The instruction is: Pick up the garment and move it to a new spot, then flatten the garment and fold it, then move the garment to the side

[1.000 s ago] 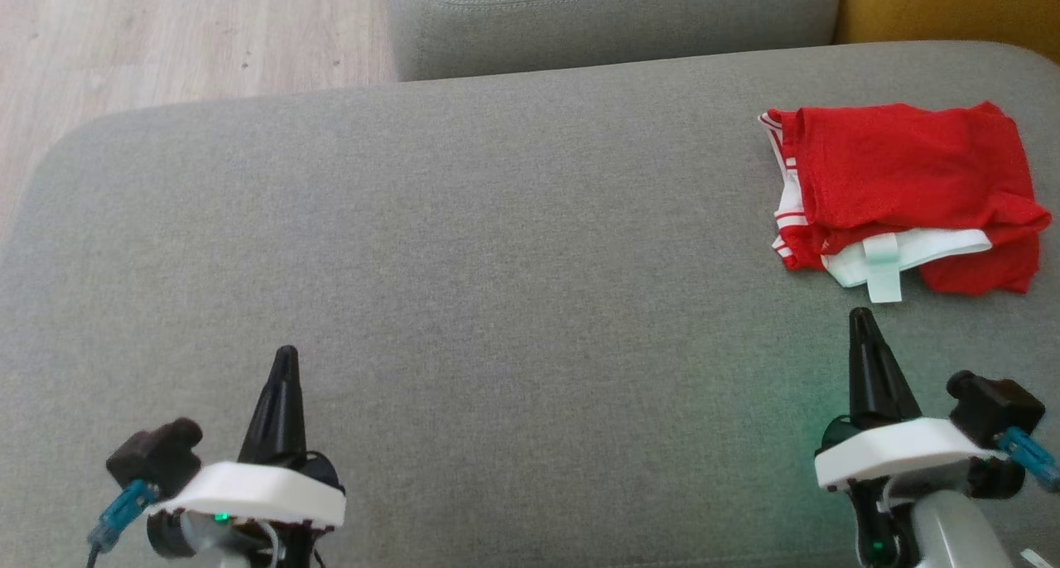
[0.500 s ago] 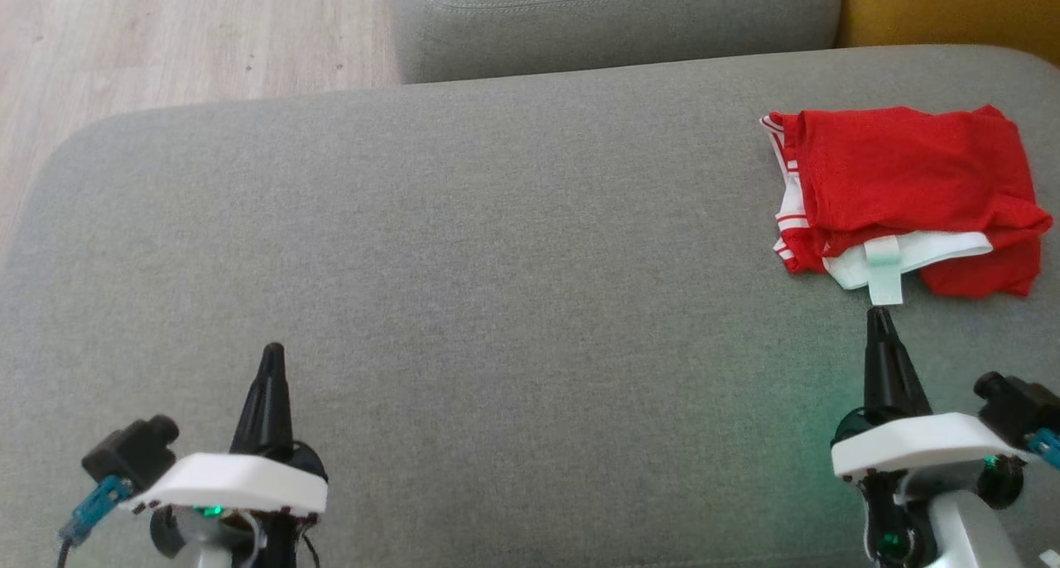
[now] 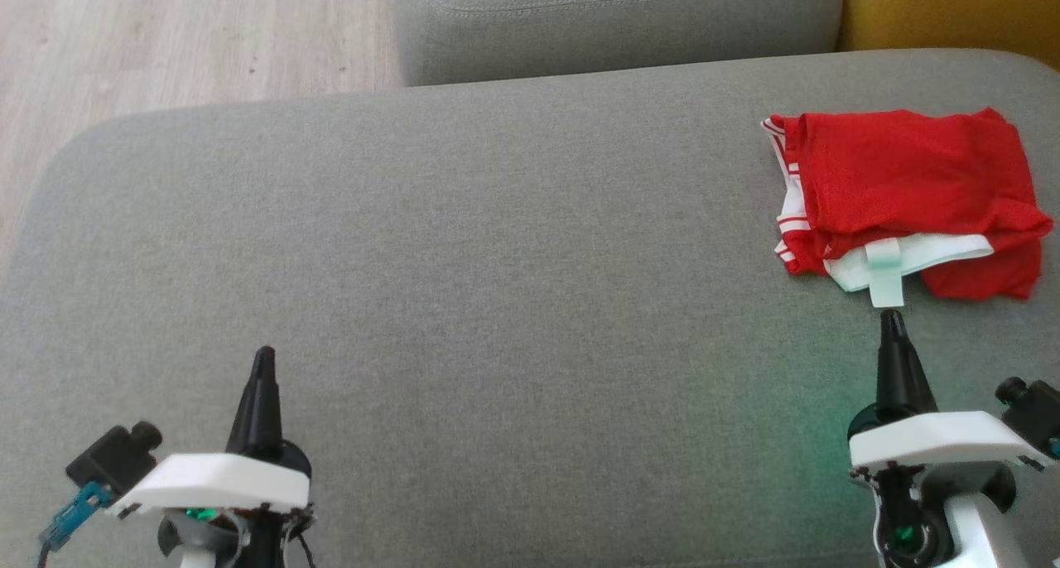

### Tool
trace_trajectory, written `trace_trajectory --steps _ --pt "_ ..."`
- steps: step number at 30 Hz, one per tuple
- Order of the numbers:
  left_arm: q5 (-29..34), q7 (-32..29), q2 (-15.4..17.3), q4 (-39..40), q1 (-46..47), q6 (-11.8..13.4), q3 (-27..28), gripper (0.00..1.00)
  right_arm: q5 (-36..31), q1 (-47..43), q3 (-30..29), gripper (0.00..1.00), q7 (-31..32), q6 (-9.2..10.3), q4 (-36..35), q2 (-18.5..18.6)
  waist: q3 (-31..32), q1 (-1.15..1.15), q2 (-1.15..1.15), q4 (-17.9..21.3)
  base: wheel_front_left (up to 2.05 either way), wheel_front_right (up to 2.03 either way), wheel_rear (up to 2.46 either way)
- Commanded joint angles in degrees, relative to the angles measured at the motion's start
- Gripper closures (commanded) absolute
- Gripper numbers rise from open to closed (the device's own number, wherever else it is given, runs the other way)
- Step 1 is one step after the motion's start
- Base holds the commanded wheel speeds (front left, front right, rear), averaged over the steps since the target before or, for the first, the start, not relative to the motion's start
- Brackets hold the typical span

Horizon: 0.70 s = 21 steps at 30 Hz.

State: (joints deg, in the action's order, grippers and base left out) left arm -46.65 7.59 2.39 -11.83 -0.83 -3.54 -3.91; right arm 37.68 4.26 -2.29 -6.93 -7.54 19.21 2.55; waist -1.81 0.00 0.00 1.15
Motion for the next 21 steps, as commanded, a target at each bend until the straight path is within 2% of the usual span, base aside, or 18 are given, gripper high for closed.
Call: trace_trajectory --steps 1,21 --pt "-1.7 -0.4 0.7 1.5 3.3 -0.5 1.5 1.0 2.1 2.4 0.0 1.0 0.6 0.02 -2.3 0.2 0.0 0.0 0.0 0.0 0.0 0.0 0.0" --pt "-13.2 -3.7 0.8 0.5 4.2 -1.4 3.6 1.0 15.6 2.3 -1.1 1.0 3.9 0.03 -3.0 0.2 0.4 0.0 0.0 -0.3 0.0 0.0 0.0"
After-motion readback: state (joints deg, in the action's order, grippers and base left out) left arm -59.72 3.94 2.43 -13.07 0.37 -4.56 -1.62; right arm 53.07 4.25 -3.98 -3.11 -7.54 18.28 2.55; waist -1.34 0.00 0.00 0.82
